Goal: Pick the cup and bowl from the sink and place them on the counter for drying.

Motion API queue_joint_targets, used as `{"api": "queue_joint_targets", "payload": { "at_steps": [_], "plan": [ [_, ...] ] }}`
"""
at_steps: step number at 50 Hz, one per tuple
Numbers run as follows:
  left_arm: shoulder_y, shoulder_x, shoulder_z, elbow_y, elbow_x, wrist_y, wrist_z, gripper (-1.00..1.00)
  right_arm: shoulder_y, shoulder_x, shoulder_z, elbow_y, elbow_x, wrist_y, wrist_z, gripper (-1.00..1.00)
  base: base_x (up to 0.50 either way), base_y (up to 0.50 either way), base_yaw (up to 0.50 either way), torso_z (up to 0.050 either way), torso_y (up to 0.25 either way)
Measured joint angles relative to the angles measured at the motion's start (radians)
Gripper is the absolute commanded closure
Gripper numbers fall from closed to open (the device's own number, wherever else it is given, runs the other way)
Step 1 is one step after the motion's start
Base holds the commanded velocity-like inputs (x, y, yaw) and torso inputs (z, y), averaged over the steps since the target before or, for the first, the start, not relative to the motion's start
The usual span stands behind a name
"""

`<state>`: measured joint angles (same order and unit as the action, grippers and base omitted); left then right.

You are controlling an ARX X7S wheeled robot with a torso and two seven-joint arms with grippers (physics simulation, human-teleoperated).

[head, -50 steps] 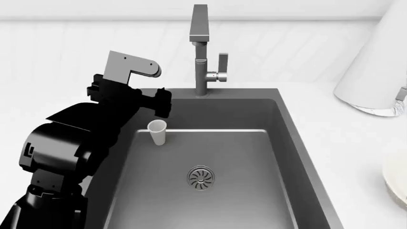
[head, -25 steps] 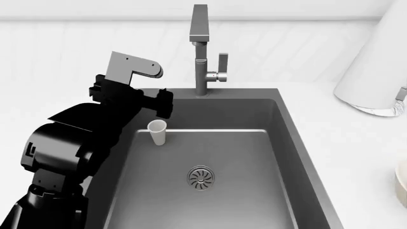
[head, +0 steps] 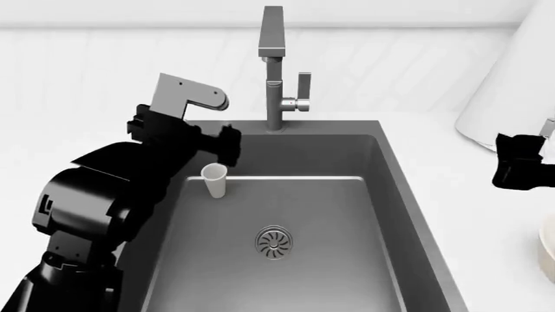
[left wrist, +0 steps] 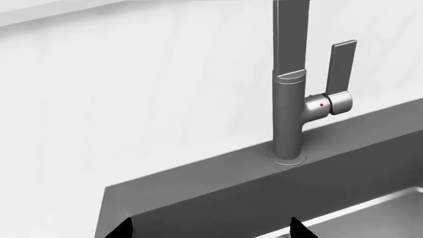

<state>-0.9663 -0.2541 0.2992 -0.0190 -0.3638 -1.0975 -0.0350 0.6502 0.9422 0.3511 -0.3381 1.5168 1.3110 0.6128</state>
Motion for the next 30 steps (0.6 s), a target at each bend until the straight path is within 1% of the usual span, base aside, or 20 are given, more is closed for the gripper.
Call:
{"api": "queue_joint_targets", "payload": {
  "at_steps": [5, 10, 16, 23, 30],
  "plan": [
    [-0.005, 0.011, 0.001, 0.030, -0.012, -0.071, -0.019, -1.00, 0.132, -0.033, -0.132, 0.034, 0.023, 0.022, 0.025, -1.00, 0.00, 0.00, 0.00, 0.000, 0.000],
    [-0.014, 0.038, -0.006, 0.029, -0.027, -0.151, -0.038, -1.00, 0.227, -0.058, -0.222, 0.059, 0.029, 0.033, 0.035, -1.00, 0.00, 0.00, 0.00, 0.000, 0.000],
    [-0.046, 0.082, -0.005, -0.070, -0.022, -0.171, -0.058, -1.00, 0.306, -0.083, -0.295, 0.075, 0.029, 0.040, 0.038, -1.00, 0.00, 0.00, 0.00, 0.000, 0.000],
    [-0.088, 0.135, -0.008, -0.257, -0.001, -0.128, -0.081, -1.00, 0.363, -0.102, -0.349, 0.086, 0.022, 0.041, 0.032, -1.00, 0.00, 0.00, 0.00, 0.000, 0.000],
    [-0.126, 0.166, 0.008, -0.417, 0.029, -0.048, -0.097, -1.00, 0.385, -0.108, -0.378, 0.088, 0.014, 0.035, 0.022, -1.00, 0.00, 0.00, 0.00, 0.000, 0.000]
  ]
}}
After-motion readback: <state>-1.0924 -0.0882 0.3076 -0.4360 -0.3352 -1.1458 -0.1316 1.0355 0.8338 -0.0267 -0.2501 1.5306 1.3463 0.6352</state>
